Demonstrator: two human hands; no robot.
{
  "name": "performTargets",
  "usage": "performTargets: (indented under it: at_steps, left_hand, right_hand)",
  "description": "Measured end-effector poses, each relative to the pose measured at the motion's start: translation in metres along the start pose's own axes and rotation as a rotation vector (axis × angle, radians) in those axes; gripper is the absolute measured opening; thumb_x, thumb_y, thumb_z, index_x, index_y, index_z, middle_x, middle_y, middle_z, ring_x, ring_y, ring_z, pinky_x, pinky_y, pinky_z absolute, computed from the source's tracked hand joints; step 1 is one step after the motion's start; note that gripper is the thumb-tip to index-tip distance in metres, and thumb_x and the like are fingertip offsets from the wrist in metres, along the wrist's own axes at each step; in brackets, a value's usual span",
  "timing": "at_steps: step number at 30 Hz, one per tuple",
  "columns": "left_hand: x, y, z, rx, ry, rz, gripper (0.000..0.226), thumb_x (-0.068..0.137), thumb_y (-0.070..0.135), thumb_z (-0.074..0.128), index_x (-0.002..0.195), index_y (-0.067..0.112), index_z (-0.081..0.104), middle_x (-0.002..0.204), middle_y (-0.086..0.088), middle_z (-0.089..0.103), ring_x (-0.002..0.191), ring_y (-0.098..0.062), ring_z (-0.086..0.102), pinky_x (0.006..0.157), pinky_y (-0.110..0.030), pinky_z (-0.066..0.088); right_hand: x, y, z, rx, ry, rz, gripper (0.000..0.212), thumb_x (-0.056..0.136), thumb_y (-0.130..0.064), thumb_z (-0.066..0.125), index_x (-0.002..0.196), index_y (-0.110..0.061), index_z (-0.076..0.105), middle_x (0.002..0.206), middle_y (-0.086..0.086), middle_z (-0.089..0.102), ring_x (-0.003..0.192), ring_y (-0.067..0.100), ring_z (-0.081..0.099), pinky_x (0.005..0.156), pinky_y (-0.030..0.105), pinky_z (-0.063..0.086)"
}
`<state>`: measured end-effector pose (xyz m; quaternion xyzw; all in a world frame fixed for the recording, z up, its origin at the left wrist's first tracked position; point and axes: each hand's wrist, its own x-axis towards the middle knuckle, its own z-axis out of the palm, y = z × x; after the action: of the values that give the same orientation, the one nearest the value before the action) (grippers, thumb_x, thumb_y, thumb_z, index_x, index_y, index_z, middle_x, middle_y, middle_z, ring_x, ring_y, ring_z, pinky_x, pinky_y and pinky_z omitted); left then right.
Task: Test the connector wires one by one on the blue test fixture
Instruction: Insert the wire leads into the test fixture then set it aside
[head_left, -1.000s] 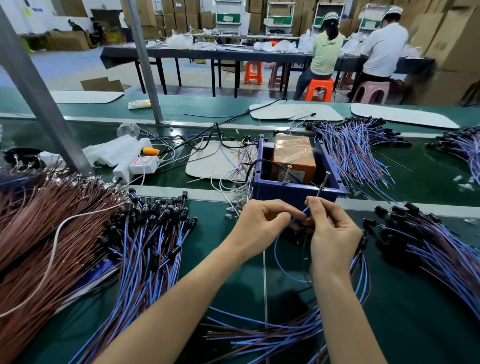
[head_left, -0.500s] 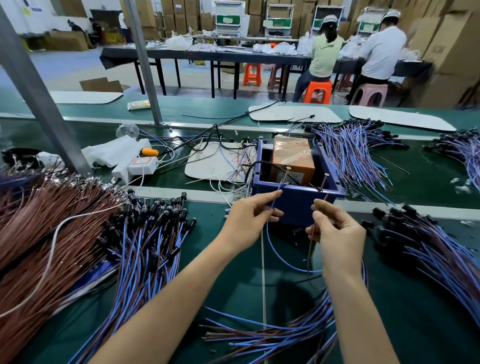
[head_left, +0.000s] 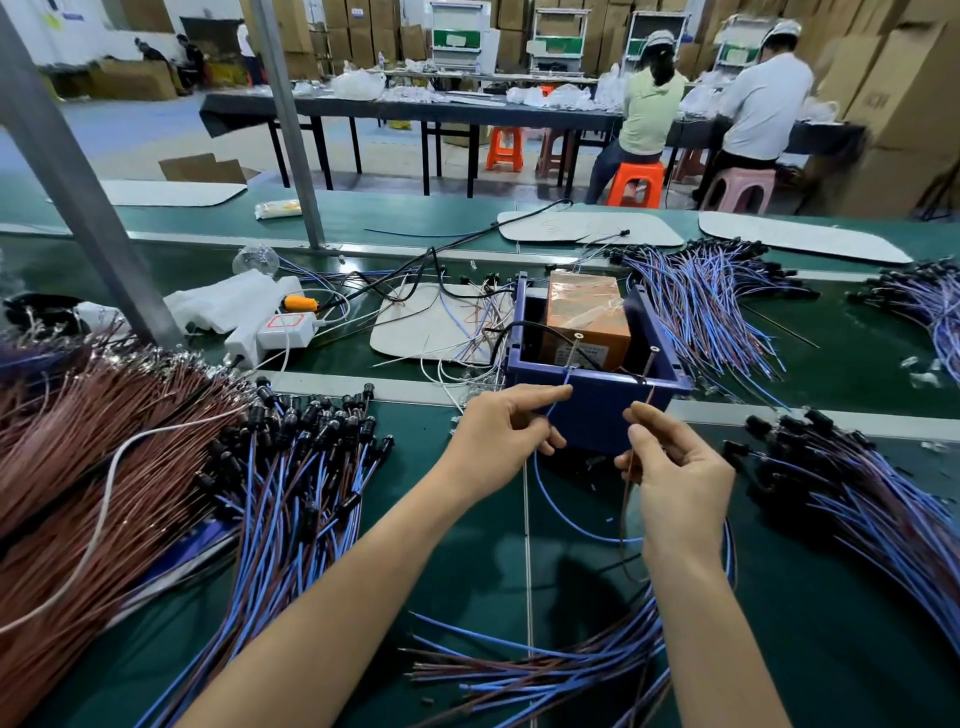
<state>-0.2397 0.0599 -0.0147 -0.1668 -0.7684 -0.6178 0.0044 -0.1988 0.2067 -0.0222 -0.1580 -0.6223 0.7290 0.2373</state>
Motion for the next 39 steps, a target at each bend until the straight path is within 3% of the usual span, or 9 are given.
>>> performTargets:
  at_steps: [3, 5, 11, 13, 15, 17, 20, 24, 39]
  left_hand:
    - [0.001, 0.002, -0.003, -0.074, -0.016, -0.045, 0.039, 0.088, -0.014, 0.047, 0.121, 0.002, 0.061, 0.103, -0.015, 0.068, 0.069, -0.019, 0.064, 0.067, -0.020, 0.052]
    - [0.001, 0.004, -0.005, -0.150, -0.040, -0.078, 0.036, 0.090, -0.012, 0.048, 0.122, 0.001, 0.060, 0.114, -0.010, 0.066, 0.068, -0.017, 0.065, 0.064, -0.019, 0.051]
    - [0.000, 0.008, -0.009, -0.441, -0.129, -0.193, 0.036, 0.091, -0.011, 0.046, 0.116, 0.010, 0.061, 0.114, -0.003, 0.065, 0.064, -0.009, 0.065, 0.062, -0.016, 0.050]
    - [0.000, 0.007, -0.010, -0.524, -0.135, -0.234, 0.035, 0.092, -0.011, 0.046, 0.115, 0.009, 0.062, 0.113, -0.003, 0.066, 0.065, -0.010, 0.065, 0.062, -0.016, 0.051]
    - [0.001, 0.007, -0.010, -0.587, -0.135, -0.267, 0.033, 0.092, -0.009, 0.046, 0.115, 0.008, 0.063, 0.115, -0.004, 0.067, 0.067, -0.011, 0.066, 0.062, -0.016, 0.052]
    - [0.002, 0.007, -0.010, -0.642, -0.128, -0.301, 0.031, 0.093, -0.007, 0.046, 0.115, 0.007, 0.063, 0.116, -0.006, 0.067, 0.069, -0.011, 0.067, 0.063, -0.017, 0.053]
    - [0.003, 0.008, -0.011, -0.741, -0.123, -0.354, 0.029, 0.094, -0.005, 0.045, 0.114, 0.005, 0.064, 0.113, -0.005, 0.070, 0.073, -0.012, 0.069, 0.065, -0.018, 0.055]
    - [0.004, 0.008, -0.013, -0.853, -0.126, -0.407, 0.029, 0.095, -0.004, 0.042, 0.112, 0.003, 0.064, 0.107, -0.008, 0.072, 0.077, -0.014, 0.071, 0.065, -0.020, 0.056]
    - [0.004, 0.006, -0.012, -0.859, -0.127, -0.414, 0.028, 0.094, -0.003, 0.042, 0.112, 0.002, 0.064, 0.110, -0.010, 0.070, 0.077, -0.016, 0.071, 0.065, -0.022, 0.057]
  right_hand:
    - [-0.002, -0.002, 0.000, 0.001, -0.015, -0.007, 0.026, 0.090, -0.001, 0.061, 0.090, -0.025, 0.070, 0.088, -0.009, 0.072, 0.047, 0.003, 0.054, 0.051, 0.014, 0.047]
    - [-0.003, -0.004, 0.001, 0.003, -0.035, -0.009, 0.029, 0.089, 0.000, 0.061, 0.092, -0.028, 0.069, 0.089, -0.012, 0.072, 0.045, 0.002, 0.052, 0.049, 0.014, 0.046]
    - [-0.005, -0.008, 0.002, -0.010, -0.082, -0.014, 0.032, 0.089, 0.000, 0.060, 0.102, -0.029, 0.069, 0.059, -0.019, 0.066, 0.038, 0.004, 0.044, 0.045, 0.016, 0.043]
    - [-0.005, -0.008, 0.003, -0.005, -0.080, -0.012, 0.032, 0.089, -0.001, 0.060, 0.106, -0.026, 0.069, 0.070, -0.018, 0.070, 0.038, 0.004, 0.043, 0.044, 0.016, 0.043]
    - [-0.005, -0.007, 0.005, 0.008, -0.072, -0.003, 0.033, 0.088, -0.001, 0.060, 0.110, -0.024, 0.070, 0.093, -0.015, 0.072, 0.039, 0.004, 0.043, 0.044, 0.016, 0.043]
    - [-0.005, -0.006, 0.006, 0.015, -0.064, 0.006, 0.034, 0.089, -0.001, 0.060, 0.107, -0.028, 0.069, 0.101, -0.013, 0.072, 0.039, 0.005, 0.042, 0.044, 0.017, 0.042]
    - [-0.004, -0.005, 0.009, 0.029, -0.041, 0.022, 0.034, 0.089, -0.002, 0.059, 0.098, -0.034, 0.069, 0.100, -0.013, 0.072, 0.038, 0.005, 0.042, 0.044, 0.018, 0.041]
    - [-0.001, -0.004, 0.013, 0.027, 0.002, 0.047, 0.033, 0.089, -0.002, 0.058, 0.106, -0.028, 0.068, 0.099, -0.012, 0.070, 0.037, 0.005, 0.042, 0.043, 0.017, 0.041]
    - [-0.003, -0.001, 0.015, -0.007, 0.024, 0.077, 0.031, 0.091, -0.004, 0.057, 0.107, -0.027, 0.068, 0.097, -0.015, 0.070, 0.037, 0.003, 0.042, 0.044, 0.015, 0.042]
